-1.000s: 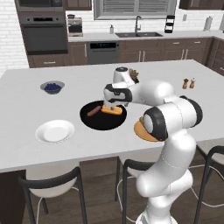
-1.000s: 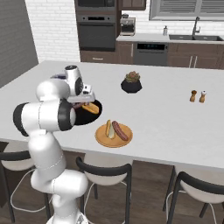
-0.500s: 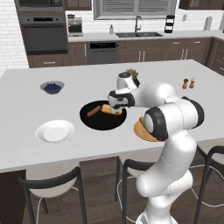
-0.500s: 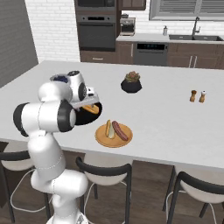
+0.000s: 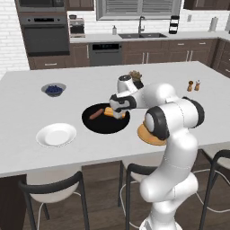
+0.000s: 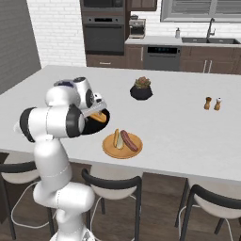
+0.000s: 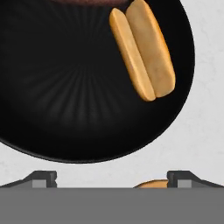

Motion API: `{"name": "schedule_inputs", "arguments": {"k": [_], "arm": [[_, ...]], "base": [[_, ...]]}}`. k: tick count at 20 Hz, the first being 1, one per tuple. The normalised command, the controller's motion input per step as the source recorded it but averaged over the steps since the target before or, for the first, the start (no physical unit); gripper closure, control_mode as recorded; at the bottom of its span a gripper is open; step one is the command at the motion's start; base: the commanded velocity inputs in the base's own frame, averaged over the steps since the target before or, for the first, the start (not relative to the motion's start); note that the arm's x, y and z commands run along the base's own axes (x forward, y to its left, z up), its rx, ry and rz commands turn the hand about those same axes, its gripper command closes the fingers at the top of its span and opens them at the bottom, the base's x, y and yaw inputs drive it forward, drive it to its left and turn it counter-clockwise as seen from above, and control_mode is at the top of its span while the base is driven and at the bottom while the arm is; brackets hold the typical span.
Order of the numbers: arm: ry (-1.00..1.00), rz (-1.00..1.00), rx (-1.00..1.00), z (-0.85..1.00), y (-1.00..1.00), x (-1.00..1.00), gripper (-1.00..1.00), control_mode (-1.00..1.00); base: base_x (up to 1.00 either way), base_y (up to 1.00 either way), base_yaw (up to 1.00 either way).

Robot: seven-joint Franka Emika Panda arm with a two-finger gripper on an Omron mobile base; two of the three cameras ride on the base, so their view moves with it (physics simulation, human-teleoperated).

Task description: Place one bun and one sausage from the bowl on each plate.

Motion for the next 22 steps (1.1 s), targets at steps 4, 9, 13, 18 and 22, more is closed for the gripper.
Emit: {"name": "schedule_inputs", "arguments": {"k": [4, 9, 13, 18, 22], "arm": [[0.07, 0.05, -0.06, -0.22, -0.01, 0.13, -1.0, -1.0], [0.0, 0.0, -0.1, -0.15, -0.01, 0.12, -1.0, -1.0], [0.0, 0.0, -0.17, -0.36, 0.0, 0.06, -1.0, -1.0], [0.0, 0.0, -0.05, -0.08, 0.0, 0.28, -1.0, -1.0], [-0.02, 0.0, 0.0, 0.01, -0.04, 0.11, -1.0, -1.0]], "base": [[0.0, 0.0, 0.0], [0.0, 0.0, 0.0], [0.0, 0.0, 0.0], [0.0, 0.0, 0.0], [0.0, 0.0, 0.0]]}}
